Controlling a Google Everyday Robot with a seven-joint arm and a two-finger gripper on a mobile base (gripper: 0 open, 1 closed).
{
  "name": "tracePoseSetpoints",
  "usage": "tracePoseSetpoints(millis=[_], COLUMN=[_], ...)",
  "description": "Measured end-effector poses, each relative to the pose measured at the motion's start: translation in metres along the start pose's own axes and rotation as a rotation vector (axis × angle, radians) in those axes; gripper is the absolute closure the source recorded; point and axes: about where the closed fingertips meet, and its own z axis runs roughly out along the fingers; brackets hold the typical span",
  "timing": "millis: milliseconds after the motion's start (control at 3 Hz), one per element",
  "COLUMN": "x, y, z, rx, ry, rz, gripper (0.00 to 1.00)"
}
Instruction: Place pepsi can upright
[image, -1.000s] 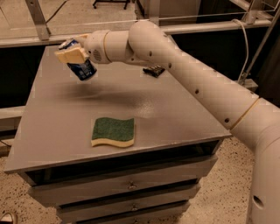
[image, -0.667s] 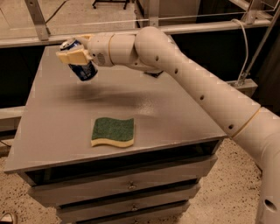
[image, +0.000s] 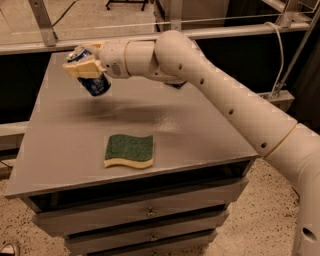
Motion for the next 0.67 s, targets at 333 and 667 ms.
tracePoseSetpoints(millis=[333, 667], x=[0.002, 0.005], y=[0.003, 0.012], z=[0.000, -0.014], rx=[-0.019, 0.002], ry=[-0.007, -0.028], rz=[0.017, 0.040], gripper=[1.00, 1.00])
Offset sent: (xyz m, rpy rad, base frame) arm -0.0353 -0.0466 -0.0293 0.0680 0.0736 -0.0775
